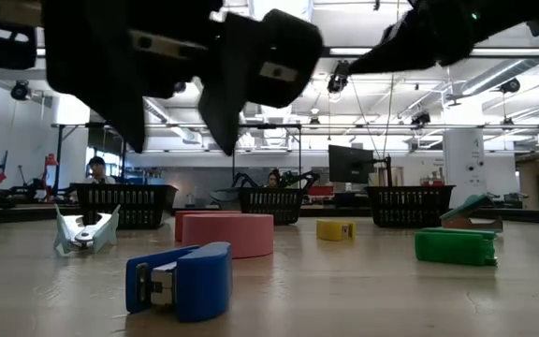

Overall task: Pick and place Stapler, Stapler remover, tape
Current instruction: Put the blue stapler into the left black bin

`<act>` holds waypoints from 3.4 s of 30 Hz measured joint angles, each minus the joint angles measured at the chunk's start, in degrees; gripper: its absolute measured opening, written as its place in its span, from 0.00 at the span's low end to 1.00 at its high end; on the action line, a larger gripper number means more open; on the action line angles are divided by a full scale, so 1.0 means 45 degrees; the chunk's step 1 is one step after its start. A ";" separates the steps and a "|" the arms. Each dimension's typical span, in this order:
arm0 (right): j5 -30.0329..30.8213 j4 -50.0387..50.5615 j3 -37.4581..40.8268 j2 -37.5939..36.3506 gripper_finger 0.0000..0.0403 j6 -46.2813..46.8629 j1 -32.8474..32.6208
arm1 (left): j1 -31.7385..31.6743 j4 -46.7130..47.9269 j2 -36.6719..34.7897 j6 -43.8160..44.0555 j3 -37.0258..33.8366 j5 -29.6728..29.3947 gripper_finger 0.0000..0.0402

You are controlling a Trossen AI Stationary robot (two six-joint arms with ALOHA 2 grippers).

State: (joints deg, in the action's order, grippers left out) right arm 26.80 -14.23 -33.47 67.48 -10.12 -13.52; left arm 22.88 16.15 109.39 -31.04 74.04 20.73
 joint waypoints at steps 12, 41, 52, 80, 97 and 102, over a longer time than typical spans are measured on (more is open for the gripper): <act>-0.0014 0.0846 0.0037 0.0194 0.40 0.1170 0.0189 | -0.0066 -0.0412 0.0604 -0.1022 -0.0030 0.0939 0.41; -0.0052 0.0760 0.0071 0.0142 0.40 0.1126 0.0185 | -0.0148 -0.1751 0.0990 -0.1959 -0.0049 0.1312 0.41; -0.0052 0.0840 0.0081 0.0142 0.37 0.1140 0.0180 | -0.0361 -0.2355 0.1722 -0.2030 -0.0049 0.1938 0.41; -0.0047 0.0920 0.0081 0.0142 0.38 0.1114 0.0180 | -0.0702 -0.1771 0.1927 -0.1800 -0.0049 0.2162 0.23; -0.0047 0.0923 0.0081 0.0142 0.35 0.1114 0.0183 | -0.0772 0.0045 -0.0233 0.0393 -0.0059 -0.0721 0.18; -0.0042 0.0921 0.0081 0.0142 0.37 0.1114 0.0183 | -0.1001 0.0841 -0.2001 0.0850 -0.0241 -0.3654 0.18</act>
State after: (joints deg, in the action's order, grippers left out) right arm 26.61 -10.08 -33.10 68.12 -5.10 -12.69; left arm 18.38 19.94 100.38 -27.21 72.96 4.29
